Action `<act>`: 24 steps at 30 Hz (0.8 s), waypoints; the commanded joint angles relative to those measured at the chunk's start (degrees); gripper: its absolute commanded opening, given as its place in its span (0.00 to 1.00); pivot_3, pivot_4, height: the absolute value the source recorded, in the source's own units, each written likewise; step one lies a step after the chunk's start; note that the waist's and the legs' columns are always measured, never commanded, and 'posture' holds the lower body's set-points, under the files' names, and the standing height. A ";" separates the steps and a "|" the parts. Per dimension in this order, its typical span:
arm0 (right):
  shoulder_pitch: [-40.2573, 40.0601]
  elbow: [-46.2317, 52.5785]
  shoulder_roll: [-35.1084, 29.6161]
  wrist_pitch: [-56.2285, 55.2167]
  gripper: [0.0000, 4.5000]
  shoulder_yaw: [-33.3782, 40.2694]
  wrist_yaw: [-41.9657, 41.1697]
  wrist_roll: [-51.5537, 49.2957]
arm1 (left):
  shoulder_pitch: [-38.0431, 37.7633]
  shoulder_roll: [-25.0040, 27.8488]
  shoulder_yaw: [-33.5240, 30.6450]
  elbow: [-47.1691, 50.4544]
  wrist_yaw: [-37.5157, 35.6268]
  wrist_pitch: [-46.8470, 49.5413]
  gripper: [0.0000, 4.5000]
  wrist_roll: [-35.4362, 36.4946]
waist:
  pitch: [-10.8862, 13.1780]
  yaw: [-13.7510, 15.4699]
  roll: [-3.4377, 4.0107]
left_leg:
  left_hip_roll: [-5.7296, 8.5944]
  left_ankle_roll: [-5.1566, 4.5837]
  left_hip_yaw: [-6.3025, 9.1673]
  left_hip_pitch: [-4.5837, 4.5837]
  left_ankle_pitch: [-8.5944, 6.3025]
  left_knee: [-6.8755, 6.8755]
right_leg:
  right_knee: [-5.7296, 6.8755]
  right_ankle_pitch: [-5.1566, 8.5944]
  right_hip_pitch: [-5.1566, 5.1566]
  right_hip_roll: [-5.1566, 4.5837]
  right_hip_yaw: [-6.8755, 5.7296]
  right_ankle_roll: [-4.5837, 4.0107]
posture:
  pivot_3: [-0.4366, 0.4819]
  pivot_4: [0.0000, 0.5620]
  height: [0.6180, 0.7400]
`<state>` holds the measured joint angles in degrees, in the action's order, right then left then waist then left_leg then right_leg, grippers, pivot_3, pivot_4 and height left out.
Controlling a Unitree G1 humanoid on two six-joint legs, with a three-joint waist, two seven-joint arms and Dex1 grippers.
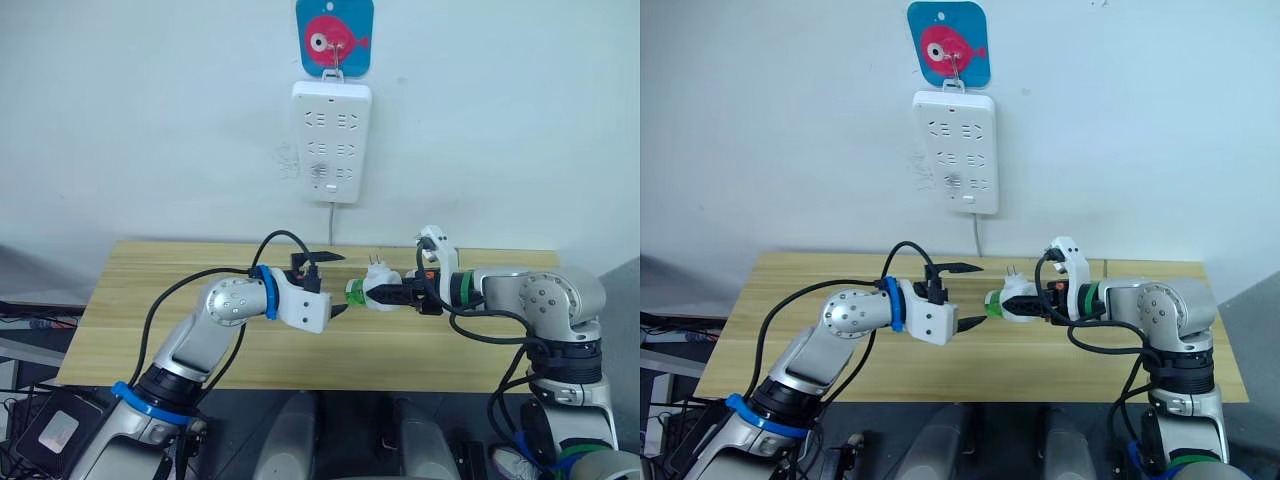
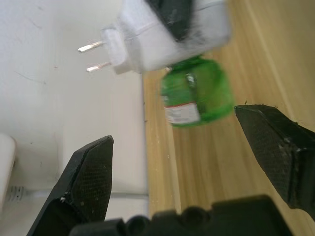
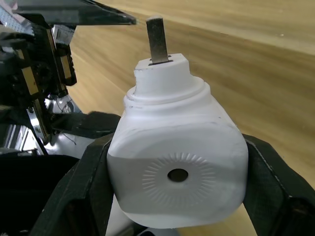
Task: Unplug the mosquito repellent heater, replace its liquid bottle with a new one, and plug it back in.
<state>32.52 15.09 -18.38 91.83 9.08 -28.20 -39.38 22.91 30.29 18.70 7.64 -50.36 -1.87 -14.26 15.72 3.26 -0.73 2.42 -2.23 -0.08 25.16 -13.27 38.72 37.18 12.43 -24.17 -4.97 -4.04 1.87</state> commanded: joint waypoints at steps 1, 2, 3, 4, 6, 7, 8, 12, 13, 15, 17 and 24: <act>1.12 3.40 1.40 0.67 0.68 2.52 2.10 -3.82 | 0.29 -1.12 2.02 2.77 0.36 2.89 1.00 -1.49 | 0.00 -0.34 0.00 | -0.01 0.00 0.00 -0.01 0.00 0.00 | 0.01 0.00 0.00 0.03 0.01 0.00 | 0.60 0.42 1.00; 1.10 3.53 1.64 0.67 0.68 2.79 2.82 -4.66 | 0.30 -1.26 2.49 2.83 0.15 3.49 1.00 -1.69 | 0.00 -0.45 0.00 | -0.02 0.00 0.00 -0.01 0.00 0.00 | 0.01 0.00 0.00 0.05 0.01 0.00 | 0.60 0.42 1.00; 1.09 3.61 1.75 0.67 0.68 2.99 3.50 -5.47 | 0.32 -1.40 2.82 2.90 -0.04 4.07 1.00 -1.67 | 0.00 -0.54 0.00 | -0.02 0.00 -0.01 -0.01 0.00 0.00 | 0.02 0.00 -0.01 0.06 0.01 0.00 | 0.60 0.42 1.00; 1.07 3.71 1.74 0.67 0.68 3.13 4.07 -6.29 | 0.34 -1.46 3.11 3.01 -0.30 4.71 1.00 -1.71 | 0.00 -0.61 0.00 | -0.03 0.00 -0.01 -0.02 0.00 0.00 | 0.02 0.00 -0.01 0.07 0.01 0.00 | 0.59 0.42 1.00; 1.06 3.70 1.50 0.67 0.68 3.32 5.13 -7.99 | 0.35 -1.30 3.63 3.11 -0.97 5.66 0.96 -1.80 | 0.00 -0.79 0.00 | -0.03 0.00 -0.02 -0.02 0.00 0.00 | 0.03 0.01 -0.01 0.08 0.02 0.00 | 0.59 0.42 1.00; 1.06 3.63 1.40 0.67 0.68 3.42 5.69 -8.85 | 0.33 -1.29 3.74 3.10 -0.95 5.69 0.91 -1.77 | 0.00 -0.86 0.00 | -0.03 0.00 -0.02 -0.03 0.00 0.00 | 0.03 0.01 -0.01 0.08 0.02 0.00 | 0.59 0.42 1.00; 1.05 3.58 1.27 0.67 0.68 3.49 6.18 -9.82 | 0.31 -1.35 3.82 3.10 -0.88 5.77 0.86 -1.70 | 0.00 -0.86 0.00 | -0.03 0.00 -0.01 -0.03 0.00 0.00 | 0.03 0.01 -0.01 0.08 0.02 0.01 | 0.59 0.42 1.00; 1.01 3.29 1.14 0.67 0.68 3.65 8.60 -13.64 | 0.54 -1.45 4.33 3.03 -0.93 5.93 0.57 -1.56 | 0.00 -0.93 0.00 | -0.03 -0.01 -0.01 -0.03 0.00 0.00 | 0.02 0.01 0.00 0.07 0.02 0.01 | 0.59 0.43 1.00; 0.98 3.24 1.13 0.67 0.68 3.66 9.20 -14.61 | 0.54 -1.50 4.37 3.08 -0.83 5.95 0.51 -1.55 | 0.00 -0.96 0.00 | -0.03 -0.01 -0.01 -0.03 0.00 0.00 | 0.02 0.01 0.00 0.07 0.02 0.01 | 0.59 0.43 1.00; 1.02 3.09 1.03 0.67 0.68 3.58 10.16 -16.45 | 0.60 -1.50 4.44 3.03 -0.66 5.72 0.49 -1.65 | 0.00 -1.06 0.00 | -0.04 -0.01 -0.01 -0.03 0.00 0.00 | 0.02 0.01 0.00 0.07 0.03 0.01 | 0.59 0.43 1.00; 1.19 3.82 1.15 0.67 0.68 3.32 10.25 -16.96 | 0.50 -1.49 4.43 3.07 -0.57 5.60 0.49 -1.64 | 0.00 -1.10 0.00 | -0.04 -0.01 -0.01 -0.03 0.00 0.00 | 0.02 0.01 0.00 0.07 0.03 0.01 | 0.59 0.42 1.00; 1.57 7.67 0.56 -3.39 1.00 3.92 9.35 -16.11 | 0.03 -2.34 3.12 1.99 1.03 4.41 0.49 -0.28 | 0.00 -1.25 0.00 | -0.05 -0.01 -0.01 -0.03 0.00 -0.01 | 0.02 0.01 0.00 0.07 0.03 0.01 | 0.59 0.41 1.00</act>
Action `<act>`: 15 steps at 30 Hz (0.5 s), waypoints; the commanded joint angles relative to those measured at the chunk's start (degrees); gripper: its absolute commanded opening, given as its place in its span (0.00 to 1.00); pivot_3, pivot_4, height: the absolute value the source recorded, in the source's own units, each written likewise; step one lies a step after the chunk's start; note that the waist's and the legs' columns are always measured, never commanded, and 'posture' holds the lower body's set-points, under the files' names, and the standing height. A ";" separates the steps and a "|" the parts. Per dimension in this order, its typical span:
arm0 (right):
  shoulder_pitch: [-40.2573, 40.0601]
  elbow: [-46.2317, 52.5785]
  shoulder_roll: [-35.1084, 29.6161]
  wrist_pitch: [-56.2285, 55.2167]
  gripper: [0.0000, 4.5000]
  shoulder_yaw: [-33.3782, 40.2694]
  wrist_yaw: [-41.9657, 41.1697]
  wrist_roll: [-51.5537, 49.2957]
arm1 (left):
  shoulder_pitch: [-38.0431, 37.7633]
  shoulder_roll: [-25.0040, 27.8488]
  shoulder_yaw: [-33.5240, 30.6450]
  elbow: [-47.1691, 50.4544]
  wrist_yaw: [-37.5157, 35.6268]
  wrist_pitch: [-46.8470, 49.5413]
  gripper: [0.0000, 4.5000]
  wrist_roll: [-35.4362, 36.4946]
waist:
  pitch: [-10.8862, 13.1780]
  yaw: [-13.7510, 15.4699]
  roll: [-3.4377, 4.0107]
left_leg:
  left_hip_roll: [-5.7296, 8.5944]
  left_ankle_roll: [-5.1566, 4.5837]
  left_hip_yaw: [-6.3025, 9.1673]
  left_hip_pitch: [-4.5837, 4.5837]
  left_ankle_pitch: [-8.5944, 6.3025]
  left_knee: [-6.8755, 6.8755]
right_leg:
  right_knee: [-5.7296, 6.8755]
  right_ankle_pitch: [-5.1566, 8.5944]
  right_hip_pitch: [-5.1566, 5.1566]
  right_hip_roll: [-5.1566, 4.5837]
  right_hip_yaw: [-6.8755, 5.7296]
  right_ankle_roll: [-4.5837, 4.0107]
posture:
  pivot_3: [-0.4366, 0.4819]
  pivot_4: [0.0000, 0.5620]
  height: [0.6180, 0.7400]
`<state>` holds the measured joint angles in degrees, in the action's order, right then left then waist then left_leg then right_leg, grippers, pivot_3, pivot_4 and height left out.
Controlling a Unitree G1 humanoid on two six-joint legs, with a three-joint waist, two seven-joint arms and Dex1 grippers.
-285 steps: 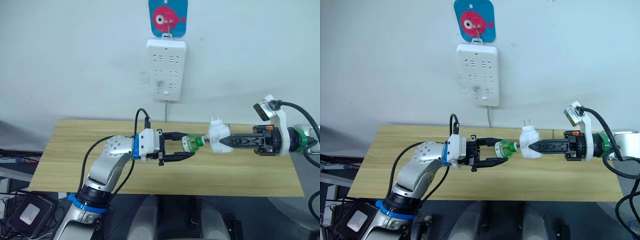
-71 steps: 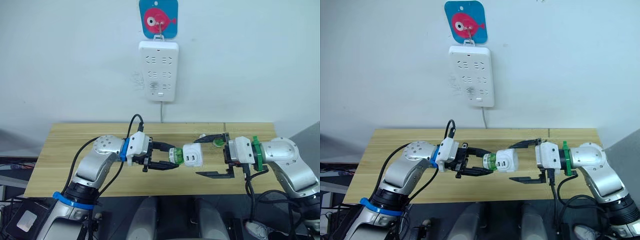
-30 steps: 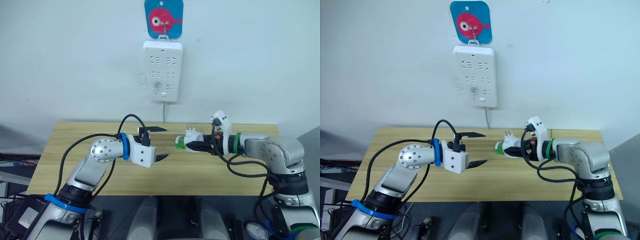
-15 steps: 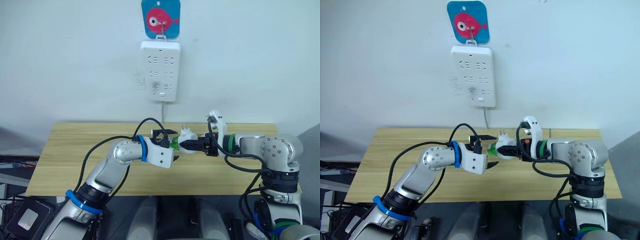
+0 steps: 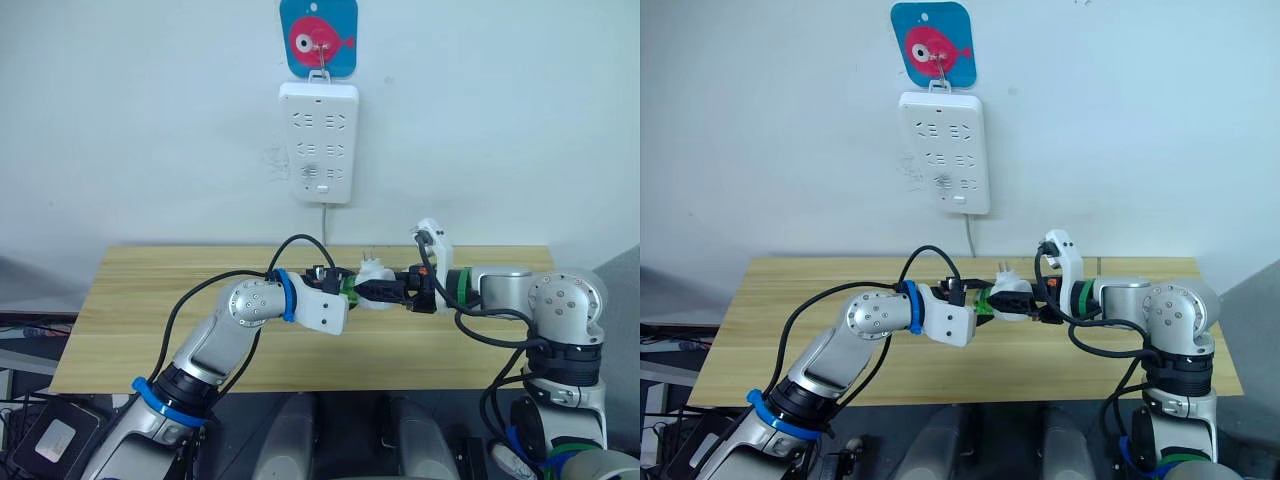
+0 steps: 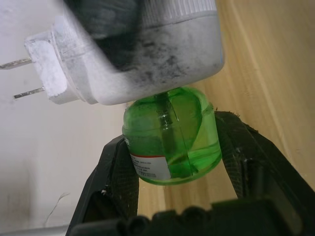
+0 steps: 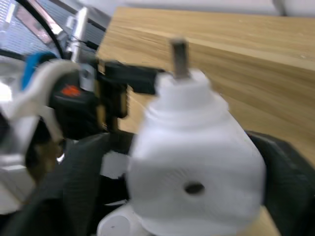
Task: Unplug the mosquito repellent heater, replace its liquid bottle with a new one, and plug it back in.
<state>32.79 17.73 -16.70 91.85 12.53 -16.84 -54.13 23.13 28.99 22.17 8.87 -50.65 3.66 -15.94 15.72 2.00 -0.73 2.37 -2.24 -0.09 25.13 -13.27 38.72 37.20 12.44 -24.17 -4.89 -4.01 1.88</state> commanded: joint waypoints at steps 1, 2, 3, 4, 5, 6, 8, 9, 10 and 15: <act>1.07 5.92 -1.68 -5.27 1.00 0.57 -2.06 -0.79 | -0.47 -1.61 -1.00 0.35 1.88 -1.29 0.49 2.32 | 0.00 0.01 0.00 | 0.00 0.00 0.01 0.00 0.00 0.00 | 0.00 0.00 0.00 0.00 -0.01 0.00 | 0.59 0.41 1.00; 0.82 6.54 -1.99 -6.53 1.00 0.62 -2.01 -0.48 | -0.74 -1.94 -1.45 0.15 2.28 -1.43 0.49 3.01 | 0.00 0.00 0.00 | 0.00 0.00 0.01 0.00 0.00 0.00 | -0.01 0.00 0.01 0.00 -0.01 0.00 | 0.59 0.41 1.00; 0.03 8.20 -3.83 -10.18 1.00 -0.47 -3.46 0.99 | -1.18 -2.85 -2.46 -0.43 3.10 -0.21 0.49 4.23 | 0.00 -0.05 0.00 | 0.00 -0.01 0.01 0.00 0.00 0.00 | -0.02 0.00 0.00 0.00 0.00 0.01 | 0.59 0.41 1.00; -1.45 10.43 -5.40 -14.67 1.00 -1.28 -5.18 2.63 | -1.94 -4.55 -4.17 -1.28 4.14 0.76 0.49 6.84 | 0.00 -0.04 0.00 | 0.00 0.00 0.01 0.00 0.00 0.00 | -0.02 0.00 0.01 0.00 -0.01 0.01 | 0.59 0.41 1.00; -3.34 12.66 -6.68 -19.49 1.00 -2.01 -6.69 4.66 | -2.71 -6.06 -5.75 -2.12 5.24 0.71 0.49 9.05 | 0.00 0.00 0.00 | 0.01 -0.01 0.01 0.01 0.00 0.00 | -0.03 0.01 -0.01 0.00 0.00 0.01 | 0.58 0.41 1.00; -5.10 14.35 -7.47 -23.39 1.00 -2.52 -7.88 6.00 | -3.42 -7.27 -6.84 -2.71 5.44 -0.25 0.49 11.36 | -0.03 -0.03 -0.04 | 0.01 0.00 0.02 0.00 0.00 0.00 | -0.06 0.02 0.01 0.00 -0.02 0.04 | 0.58 0.41 1.00; -7.80 16.10 -7.86 -28.37 1.00 -2.94 -9.12 7.14 | -4.73 -9.18 -8.14 -2.84 4.56 -2.34 0.49 15.72 | -0.03 -0.25 -0.04 | -0.01 -0.01 0.02 0.01 -0.01 0.00 | -0.09 0.03 0.03 0.00 -0.02 0.06 | 0.58 0.41 1.00; -9.72 17.78 -8.11 -31.23 1.00 -3.82 -9.87 8.18 | -5.48 -11.24 -9.75 -2.32 5.64 -0.11 0.49 18.66 | -0.02 -0.34 -0.04 | -0.02 0.00 0.00 0.00 0.00 0.00 | -0.08 0.03 0.02 -0.01 -0.01 0.06 | 0.58 0.41 1.00; -11.27 19.04 -8.24 -33.62 1.00 -4.67 -10.39 9.16 | -6.03 -12.67 -10.92 -1.86 6.61 1.61 0.49 20.74 | -0.03 -0.37 -0.04 | -0.02 0.00 0.00 0.01 0.00 0.01 | -0.06 0.03 0.01 -0.01 0.01 0.05 | 0.57 0.41 1.00; -15.08 21.11 -6.11 -38.84 1.00 -6.91 -7.82 11.11 | -7.47 -16.96 -13.81 0.09 9.09 2.62 0.49 26.55 | -0.04 -0.50 -0.06 | -0.03 0.00 -0.01 -0.03 0.00 0.05 | -0.03 0.03 0.05 -0.02 0.03 0.06 | 0.55 0.40 1.00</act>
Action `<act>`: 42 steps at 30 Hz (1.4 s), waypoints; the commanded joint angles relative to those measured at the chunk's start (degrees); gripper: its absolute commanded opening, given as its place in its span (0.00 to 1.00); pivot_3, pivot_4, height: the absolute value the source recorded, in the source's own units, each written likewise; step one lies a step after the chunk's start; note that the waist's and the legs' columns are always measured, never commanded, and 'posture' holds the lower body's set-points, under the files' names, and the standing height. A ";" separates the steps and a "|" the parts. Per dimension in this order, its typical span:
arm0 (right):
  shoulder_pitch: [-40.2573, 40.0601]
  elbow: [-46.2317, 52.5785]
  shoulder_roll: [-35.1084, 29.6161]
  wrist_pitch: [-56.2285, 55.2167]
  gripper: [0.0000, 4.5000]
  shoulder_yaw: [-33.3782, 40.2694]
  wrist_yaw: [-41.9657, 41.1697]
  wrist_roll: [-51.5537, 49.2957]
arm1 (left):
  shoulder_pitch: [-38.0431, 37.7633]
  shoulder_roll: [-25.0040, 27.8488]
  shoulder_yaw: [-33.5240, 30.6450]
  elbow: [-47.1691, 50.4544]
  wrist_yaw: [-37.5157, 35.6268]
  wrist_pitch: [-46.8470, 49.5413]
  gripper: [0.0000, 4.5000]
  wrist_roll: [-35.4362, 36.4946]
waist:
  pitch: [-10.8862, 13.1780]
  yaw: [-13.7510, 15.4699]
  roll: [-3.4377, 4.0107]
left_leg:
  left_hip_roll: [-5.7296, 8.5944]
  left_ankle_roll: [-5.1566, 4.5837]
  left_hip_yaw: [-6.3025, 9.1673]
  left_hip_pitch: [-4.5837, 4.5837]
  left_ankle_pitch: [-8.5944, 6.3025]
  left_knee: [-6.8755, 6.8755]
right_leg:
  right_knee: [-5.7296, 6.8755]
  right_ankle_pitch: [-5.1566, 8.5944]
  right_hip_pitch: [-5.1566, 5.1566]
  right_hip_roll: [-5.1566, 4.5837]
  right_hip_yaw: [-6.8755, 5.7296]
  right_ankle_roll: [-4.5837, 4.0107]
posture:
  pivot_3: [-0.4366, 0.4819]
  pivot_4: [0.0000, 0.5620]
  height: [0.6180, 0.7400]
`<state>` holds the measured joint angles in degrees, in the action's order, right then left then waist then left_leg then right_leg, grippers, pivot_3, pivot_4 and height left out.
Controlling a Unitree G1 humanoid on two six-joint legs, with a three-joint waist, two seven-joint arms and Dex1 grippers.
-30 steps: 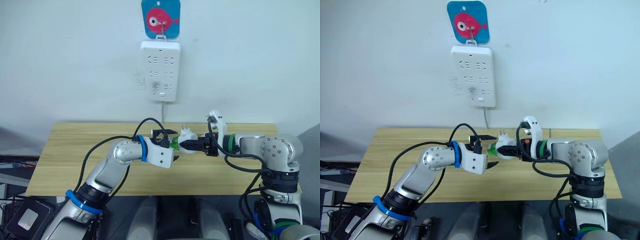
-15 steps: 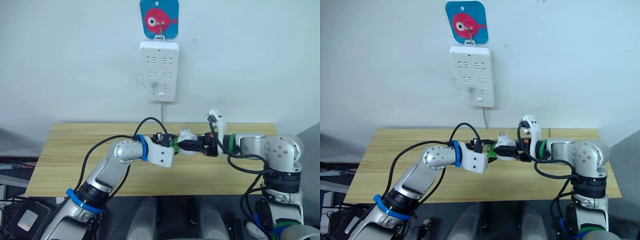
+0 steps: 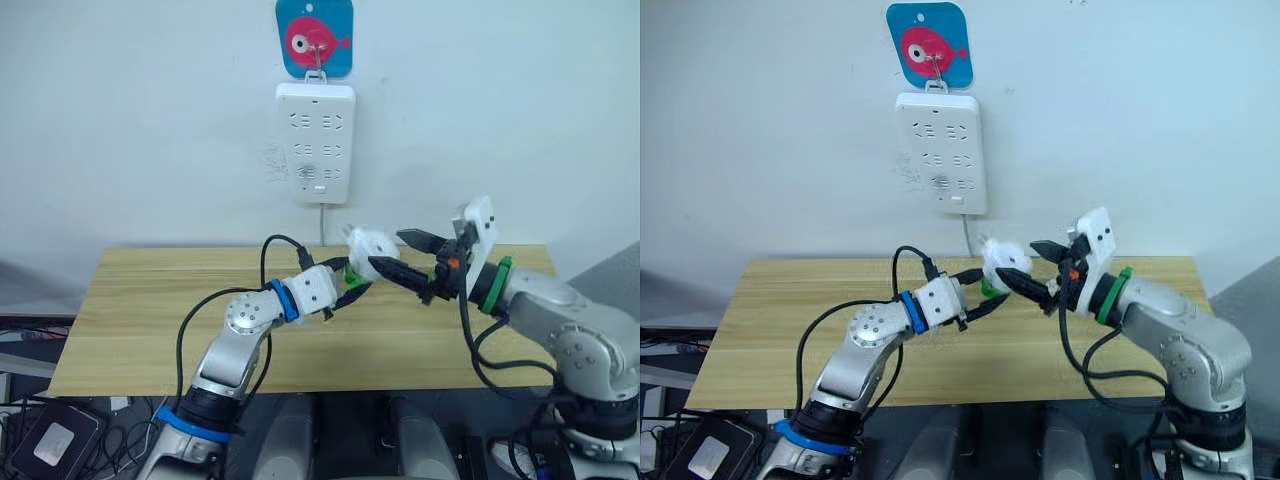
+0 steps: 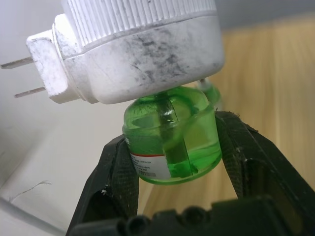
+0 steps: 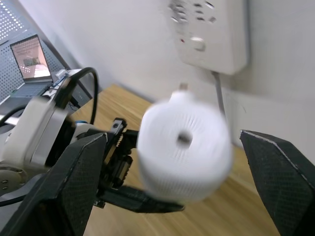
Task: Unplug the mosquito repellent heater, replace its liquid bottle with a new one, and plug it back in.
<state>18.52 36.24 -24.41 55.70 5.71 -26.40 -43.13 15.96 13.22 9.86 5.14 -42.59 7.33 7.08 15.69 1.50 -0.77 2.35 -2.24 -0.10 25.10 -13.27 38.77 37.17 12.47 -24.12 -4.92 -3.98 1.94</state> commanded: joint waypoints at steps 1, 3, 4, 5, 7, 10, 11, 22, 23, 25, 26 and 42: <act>-0.95 2.48 2.26 -3.20 1.00 -0.41 2.60 0.39 | -0.36 -1.60 -1.60 3.91 1.02 -1.09 0.49 4.37 | -0.02 0.00 -0.02 | -0.01 0.00 0.00 -0.03 0.00 0.00 | 0.01 0.00 0.02 0.00 0.00 0.00 | 0.54 0.40 1.00; -0.82 1.97 3.28 -4.50 1.00 -1.48 3.58 1.37 | -0.27 -2.25 -1.48 4.18 0.43 -0.19 0.49 6.36 | -0.02 -0.02 -0.01 | -0.01 0.00 0.00 -0.05 0.00 -0.01 | 0.02 0.00 0.03 0.00 0.00 -0.01 | 0.54 0.40 1.00; -0.66 1.54 3.69 -5.23 1.00 -2.39 3.95 2.17 | -0.29 -2.30 -1.13 4.52 -0.22 0.67 0.49 7.37 | -0.02 -0.04 -0.01 | -0.01 0.00 -0.01 -0.05 0.00 -0.01 | 0.01 0.00 0.03 0.00 0.02 -0.01 | 0.53 0.40 1.00; -0.60 1.30 3.94 -5.74 1.00 -3.03 4.19 2.73 | -0.36 -2.23 -0.86 4.84 -0.62 1.24 0.49 8.02 | -0.03 -0.06 -0.01 | 0.00 0.00 -0.03 -0.05 0.00 0.00 | 0.01 0.00 0.03 0.00 0.03 -0.01 | 0.53 0.40 1.00; -0.05 0.08 5.30 -6.31 1.00 -4.12 5.21 3.06 | -0.34 -2.17 -0.15 5.48 -1.48 2.04 0.49 9.33 | -0.03 -0.11 -0.01 | 0.00 0.01 -0.04 -0.05 0.00 0.00 | 0.01 0.00 0.03 0.01 0.03 -0.01 | 0.52 0.39 1.00; 0.35 -1.18 6.17 -7.04 1.00 -4.77 5.53 3.41 | -0.25 -1.88 0.41 6.11 -2.15 2.59 0.49 10.22 | -0.03 -0.14 -0.01 | 0.00 0.02 -0.03 -0.05 0.01 0.00 | 0.02 0.00 0.03 0.02 0.04 -0.01 | 0.52 0.40 1.00; 0.78 -1.88 6.74 -7.11 1.00 -4.28 6.01 3.09 | -0.27 -1.80 0.51 6.26 -2.17 2.79 0.49 10.42 | -0.03 -0.14 -0.01 | 0.01 0.01 -0.05 -0.05 0.01 0.00 | 0.02 0.00 0.03 0.02 0.04 -0.01 | 0.52 0.40 1.00; 1.58 -2.12 8.96 -6.68 0.67 -2.90 7.77 -0.24 | -0.76 -1.81 0.60 7.23 -1.34 3.61 0.49 10.56 | -0.03 -0.15 0.00 | 0.01 0.00 -0.04 -0.07 0.00 -0.01 | 0.02 0.00 0.03 0.02 0.06 -0.01 | 0.53 0.41 1.00; 1.68 -2.18 8.98 -6.82 0.67 -3.00 7.82 -0.33 | -0.88 -1.82 0.65 7.29 -1.24 3.64 0.49 10.54 | -0.03 -0.14 0.00 | 0.01 0.00 -0.05 -0.07 0.00 -0.01 | 0.02 0.00 0.03 0.02 0.06 -0.01 | 0.53 0.41 1.00; 1.81 -2.39 9.06 -7.05 0.67 -3.17 7.83 -0.38 | -1.02 -1.83 0.83 7.37 -1.05 3.78 0.49 10.58 | -0.03 -0.14 0.00 | 0.01 0.00 -0.05 -0.07 0.00 -0.01 | 0.02 0.00 0.03 0.02 0.06 -0.01 | 0.53 0.41 1.00; 1.78 -2.46 9.12 -7.17 0.67 -3.28 7.81 -0.28 | -1.10 -1.81 0.96 7.49 -0.91 3.83 0.49 10.55 | -0.03 -0.14 0.00 | 0.01 0.00 -0.04 -0.07 0.00 -0.01 | 0.02 0.00 0.03 0.03 0.05 -0.01 | 0.54 0.41 1.00; -8.11 -11.47 5.67 -27.42 0.67 -11.12 7.33 23.01 | -7.96 1.97 -8.56 9.47 10.68 5.25 1.00 8.07 | -0.05 0.01 0.00 | -0.01 0.03 -0.08 -0.11 0.01 -0.04 | 0.04 0.00 0.00 0.06 0.11 -0.02 | 0.61 0.38 1.00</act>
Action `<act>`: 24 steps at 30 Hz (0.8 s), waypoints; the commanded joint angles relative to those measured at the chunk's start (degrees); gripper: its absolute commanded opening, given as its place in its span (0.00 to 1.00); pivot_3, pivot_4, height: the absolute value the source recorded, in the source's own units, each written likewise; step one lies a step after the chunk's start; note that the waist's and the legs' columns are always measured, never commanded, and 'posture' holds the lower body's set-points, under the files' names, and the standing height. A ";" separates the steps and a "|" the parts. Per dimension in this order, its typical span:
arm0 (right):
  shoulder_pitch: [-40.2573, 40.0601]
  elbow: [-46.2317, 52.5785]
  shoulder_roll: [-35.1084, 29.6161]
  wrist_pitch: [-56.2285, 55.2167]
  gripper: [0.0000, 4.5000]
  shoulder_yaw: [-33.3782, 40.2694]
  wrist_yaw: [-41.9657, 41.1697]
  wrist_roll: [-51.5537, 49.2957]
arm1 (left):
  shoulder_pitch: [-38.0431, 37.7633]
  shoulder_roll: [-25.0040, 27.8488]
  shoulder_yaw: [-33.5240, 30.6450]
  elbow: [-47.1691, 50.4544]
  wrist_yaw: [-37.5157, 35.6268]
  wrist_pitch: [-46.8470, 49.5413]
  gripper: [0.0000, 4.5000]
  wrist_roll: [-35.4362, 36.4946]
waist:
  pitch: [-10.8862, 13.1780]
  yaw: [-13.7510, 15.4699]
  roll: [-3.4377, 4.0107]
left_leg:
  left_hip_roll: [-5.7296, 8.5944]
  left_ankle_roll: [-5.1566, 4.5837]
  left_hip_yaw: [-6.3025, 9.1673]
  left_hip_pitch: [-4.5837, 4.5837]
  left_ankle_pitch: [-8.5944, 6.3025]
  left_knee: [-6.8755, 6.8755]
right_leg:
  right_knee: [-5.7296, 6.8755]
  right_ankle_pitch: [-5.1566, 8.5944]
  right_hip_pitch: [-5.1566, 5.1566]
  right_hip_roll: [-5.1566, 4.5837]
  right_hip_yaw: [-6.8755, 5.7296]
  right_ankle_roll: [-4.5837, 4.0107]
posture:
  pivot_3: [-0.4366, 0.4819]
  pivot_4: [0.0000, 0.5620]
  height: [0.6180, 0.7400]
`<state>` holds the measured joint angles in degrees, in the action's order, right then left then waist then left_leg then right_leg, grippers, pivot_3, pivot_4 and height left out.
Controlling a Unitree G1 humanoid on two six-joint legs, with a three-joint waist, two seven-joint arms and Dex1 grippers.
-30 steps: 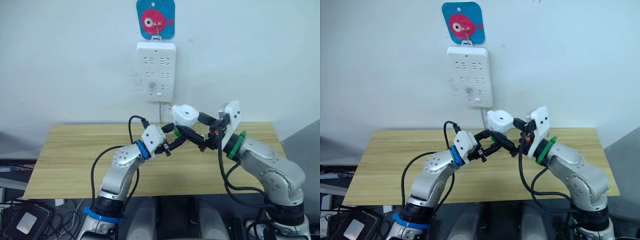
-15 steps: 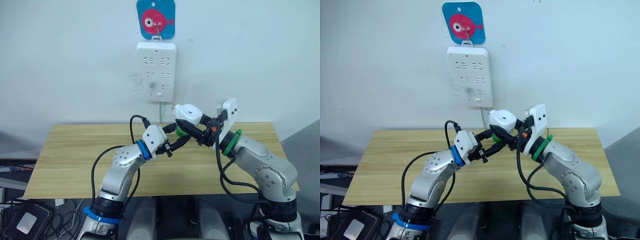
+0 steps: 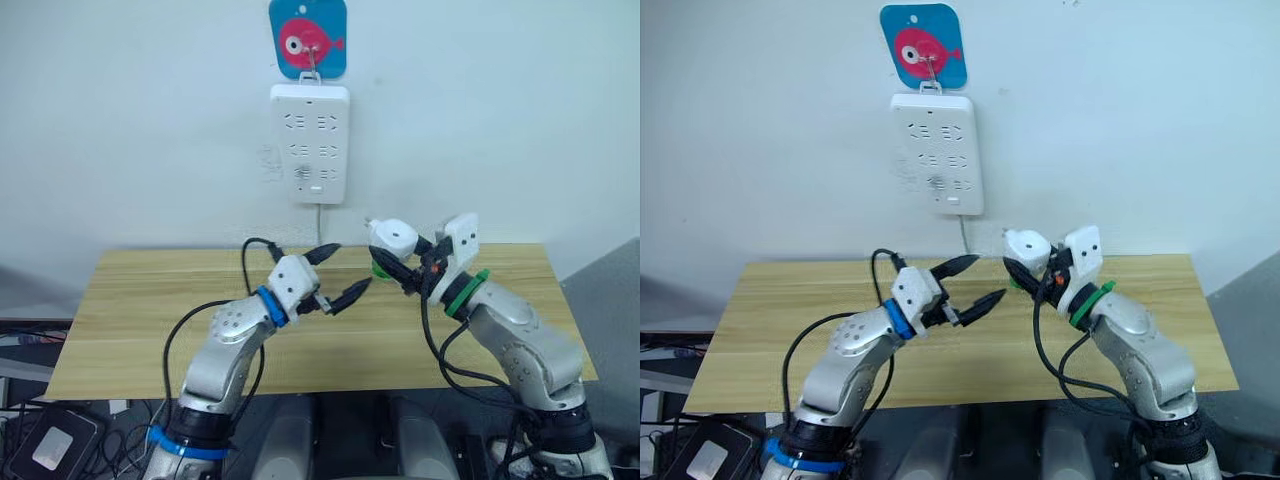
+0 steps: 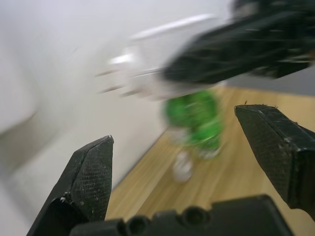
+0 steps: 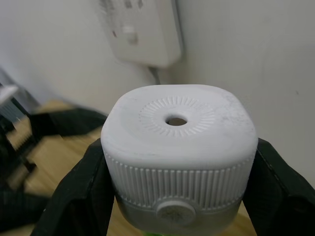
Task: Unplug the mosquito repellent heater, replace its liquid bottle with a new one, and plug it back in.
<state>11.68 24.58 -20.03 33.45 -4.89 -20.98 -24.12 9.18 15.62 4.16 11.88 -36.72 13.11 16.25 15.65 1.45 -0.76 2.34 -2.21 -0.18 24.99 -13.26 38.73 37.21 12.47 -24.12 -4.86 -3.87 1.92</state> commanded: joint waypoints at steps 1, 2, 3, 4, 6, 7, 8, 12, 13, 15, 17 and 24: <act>-2.02 -0.86 2.22 -6.39 0.67 0.04 3.20 5.06 | -1.57 -0.69 -3.59 2.31 6.55 -0.92 1.00 -1.84 | -0.08 0.15 -0.02 | 0.00 0.00 0.02 0.00 0.00 0.00 | 0.00 0.00 0.00 0.00 -0.01 0.00 | 0.62 0.37 1.00; -2.49 -1.77 2.87 -7.43 0.67 0.39 3.85 5.90 | -1.77 -0.83 -4.03 1.87 7.79 -1.32 1.00 -2.45 | -0.21 0.27 -0.04 | 0.00 0.00 0.04 -0.01 0.00 0.00 | 0.00 0.00 0.02 0.00 -0.02 0.00 | 0.62 0.36 1.00; -3.02 -3.26 3.12 -9.31 0.67 0.45 4.46 7.61 | -1.87 -1.12 -4.76 1.23 9.30 -1.86 1.00 -2.96 | -0.27 0.37 -0.03 | 0.00 0.01 0.04 -0.01 0.00 0.00 | 0.00 0.00 0.02 0.00 -0.02 0.00 | 0.62 0.35 1.00; -3.38 -4.35 3.33 -10.72 0.67 0.47 4.81 8.94 | -1.94 -1.33 -5.25 0.80 10.39 -2.22 1.00 -3.30 | -0.33 0.46 -0.04 | 0.02 0.02 0.02 -0.01 0.01 0.00 | 0.00 0.00 0.02 0.00 -0.01 0.00 | 0.62 0.35 1.00; -4.12 -5.99 3.74 -12.96 0.67 0.42 5.19 10.70 | -1.71 -1.53 -6.25 -0.04 12.04 -3.12 1.00 -3.81 | -0.45 0.76 -0.09 | 0.04 0.07 0.00 -0.01 0.03 0.00 | -0.02 0.00 0.03 0.00 0.01 0.01 | 0.62 0.35 1.00; -4.37 -6.44 3.91 -13.65 0.67 0.28 5.31 11.34 | -1.54 -1.49 -6.63 -0.44 12.48 -3.57 1.00 -3.97 | -0.46 0.97 -0.08 | 0.04 0.14 0.01 -0.02 0.07 0.00 | -0.03 0.00 0.03 0.00 0.00 0.01 | 0.62 0.33 1.00; -4.73 -6.45 4.63 -14.01 0.67 0.54 5.85 11.36 | -1.11 -1.37 -7.27 -0.85 12.96 -3.92 1.00 -3.98 | -0.47 1.28 -0.09 | 0.05 0.21 0.00 -0.01 0.11 0.00 | -0.03 0.00 0.03 0.00 0.01 0.01 | 0.62 0.33 1.00; -5.48 -6.20 6.35 -14.88 0.67 0.16 6.81 12.66 | 0.76 -0.42 -8.83 -2.46 13.15 -4.63 1.00 -3.48 | -0.66 1.63 -0.10 | 0.04 0.26 -0.01 -0.01 0.14 0.00 | -0.02 0.00 0.01 0.03 0.01 0.01 | 0.61 0.31 1.00; -5.52 -6.16 6.61 -14.99 0.67 -0.09 6.77 12.93 | 0.97 -0.17 -8.89 -2.79 12.82 -4.76 1.00 -3.34 | -0.73 1.62 -0.12 | 0.04 0.26 -0.02 -0.01 0.14 0.00 | -0.02 0.00 0.02 0.05 0.01 0.01 | 0.61 0.31 1.00; -5.40 -6.10 6.87 -15.31 0.67 -0.47 6.41 13.50 | 1.14 0.32 -8.76 -3.23 12.17 -4.91 1.00 -3.13 | -0.90 1.60 -0.10 | 0.04 0.27 -0.05 -0.02 0.13 0.00 | -0.02 0.00 0.01 0.09 0.03 0.01 | 0.61 0.31 1.00; -5.11 -5.93 7.20 -15.14 0.67 -0.37 6.30 13.68 | 1.37 0.61 -8.81 -3.56 11.75 -4.89 1.00 -2.96 | -1.20 1.59 -0.12 | 0.04 0.27 -0.06 -0.02 0.13 0.00 | -0.03 0.00 0.01 0.23 0.04 0.01 | 0.60 0.30 1.00; -5.36 -2.49 6.81 -12.77 0.67 0.38 5.33 12.86 | 3.60 1.43 -10.04 -4.68 10.39 -2.30 1.00 -0.47 | -1.81 1.51 -0.11 | 0.02 0.27 -0.04 -0.03 0.12 0.00 | -0.01 0.00 0.03 0.26 0.04 0.00 | 0.59 0.32 1.00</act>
<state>6.08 18.40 -13.02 20.68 -5.61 -15.06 -10.34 12.08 16.52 -4.84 6.21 -25.87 10.63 14.54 13.84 2.96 -0.87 2.36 -1.94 -0.22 24.94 -13.14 38.73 37.20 12.47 -24.08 -4.59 -3.82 1.92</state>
